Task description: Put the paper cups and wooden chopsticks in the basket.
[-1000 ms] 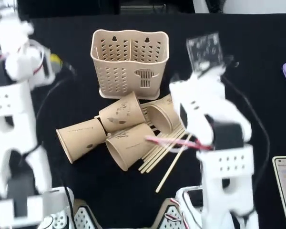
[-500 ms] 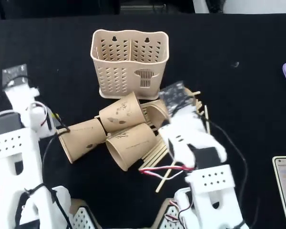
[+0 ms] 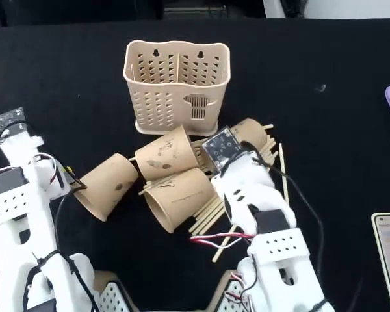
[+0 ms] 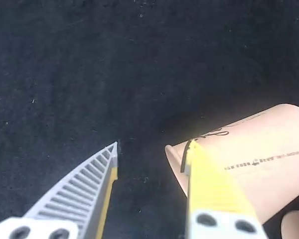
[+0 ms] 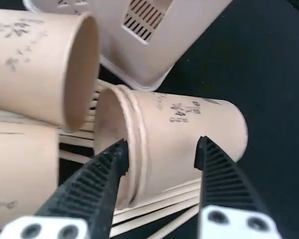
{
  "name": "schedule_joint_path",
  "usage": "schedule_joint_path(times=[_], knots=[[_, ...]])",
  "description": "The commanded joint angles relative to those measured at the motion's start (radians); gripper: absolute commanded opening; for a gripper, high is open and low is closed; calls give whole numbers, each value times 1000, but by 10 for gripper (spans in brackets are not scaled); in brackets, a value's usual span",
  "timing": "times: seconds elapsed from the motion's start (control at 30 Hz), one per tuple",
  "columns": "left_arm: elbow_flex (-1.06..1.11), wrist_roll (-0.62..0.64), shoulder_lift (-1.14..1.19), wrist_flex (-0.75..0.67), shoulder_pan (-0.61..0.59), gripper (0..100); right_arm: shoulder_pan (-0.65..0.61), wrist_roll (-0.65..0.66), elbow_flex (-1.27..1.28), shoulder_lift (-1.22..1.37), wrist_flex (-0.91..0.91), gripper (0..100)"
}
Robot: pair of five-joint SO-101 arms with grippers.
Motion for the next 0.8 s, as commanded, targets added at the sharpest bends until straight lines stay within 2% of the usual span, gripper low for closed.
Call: schedule_joint_path(times=[0.0,0.17,0.3,0.47,0.63,0.77], knots=[[-4,6,-23,-14,-8,223,87,48,-1,-24,-63,219],[-4,6,-23,-12,-7,222,121,100,24,-27,-75,194],[-8,6,-23,-12,-5,223,124,103,21,-28,-77,5],[-35,8,-23,-12,-4,223,132,98,-62,-30,-38,11],[-120,8,-23,40,-4,223,160,17,-240,-30,164,10],[-182,8,-23,94,-4,223,164,9,-375,-30,318,10]])
